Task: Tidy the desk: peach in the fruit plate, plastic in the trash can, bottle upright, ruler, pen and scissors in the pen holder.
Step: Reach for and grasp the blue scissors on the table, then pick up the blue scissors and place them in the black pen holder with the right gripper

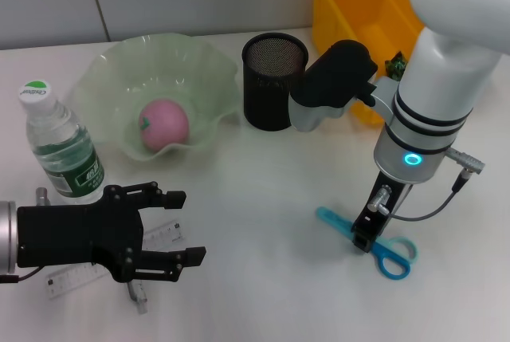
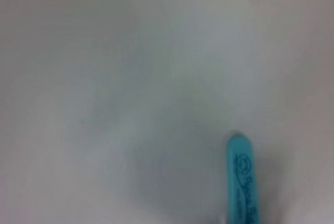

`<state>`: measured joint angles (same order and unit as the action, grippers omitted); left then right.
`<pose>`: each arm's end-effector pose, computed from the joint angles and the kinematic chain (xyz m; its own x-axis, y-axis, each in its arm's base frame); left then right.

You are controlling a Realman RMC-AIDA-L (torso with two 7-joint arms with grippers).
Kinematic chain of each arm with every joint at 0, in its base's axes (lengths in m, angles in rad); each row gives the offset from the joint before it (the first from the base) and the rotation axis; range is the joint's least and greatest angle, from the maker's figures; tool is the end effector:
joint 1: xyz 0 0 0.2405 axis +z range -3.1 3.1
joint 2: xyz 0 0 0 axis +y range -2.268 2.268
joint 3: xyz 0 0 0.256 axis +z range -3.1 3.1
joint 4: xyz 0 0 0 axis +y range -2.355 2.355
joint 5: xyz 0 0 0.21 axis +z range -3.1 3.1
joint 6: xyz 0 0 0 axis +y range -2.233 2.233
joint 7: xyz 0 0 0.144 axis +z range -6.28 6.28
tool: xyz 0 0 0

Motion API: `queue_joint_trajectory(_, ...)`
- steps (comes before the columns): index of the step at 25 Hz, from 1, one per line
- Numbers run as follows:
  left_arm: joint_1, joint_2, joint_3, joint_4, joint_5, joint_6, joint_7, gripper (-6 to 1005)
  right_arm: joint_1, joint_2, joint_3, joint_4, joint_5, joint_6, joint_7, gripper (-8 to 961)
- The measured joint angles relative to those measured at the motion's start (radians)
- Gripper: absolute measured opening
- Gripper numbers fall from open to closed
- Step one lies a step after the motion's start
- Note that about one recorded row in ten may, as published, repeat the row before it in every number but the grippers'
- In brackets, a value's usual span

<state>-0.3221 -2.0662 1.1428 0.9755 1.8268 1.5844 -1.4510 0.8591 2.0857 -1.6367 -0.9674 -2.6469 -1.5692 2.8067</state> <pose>-0.2454 0.2885 -0.0071 0.8996 0.2310 0.3707 0.2743 -0.9592 -0.0680 0.1755 0.3512 -0.0609 0.5207 -0.6917 0.5004 -0.5283 -0.7215 -0.4477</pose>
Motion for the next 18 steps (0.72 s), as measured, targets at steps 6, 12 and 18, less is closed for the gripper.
queue_joint_trajectory(6, 0.001, 0.000, 0.000, 0.000, 0.000, 0.000, 0.001, 865, -0.001, 0.001, 0.000, 0.004, 0.002, 0.000, -0.002, 256)
queue_joint_trajectory(12, 0.004, 0.000, 0.000, 0.000, 0.000, 0.001, 0.004, 865, -0.003, 0.002, 0.000, -0.002, 0.003, -0.005, -0.002, 245)
queue_joint_trajectory(18, 0.006, 0.000, -0.009, 0.000, 0.000, 0.004, 0.006, 865, -0.026, -0.001, 0.056, -0.063, 0.008, -0.015, -0.004, 230)
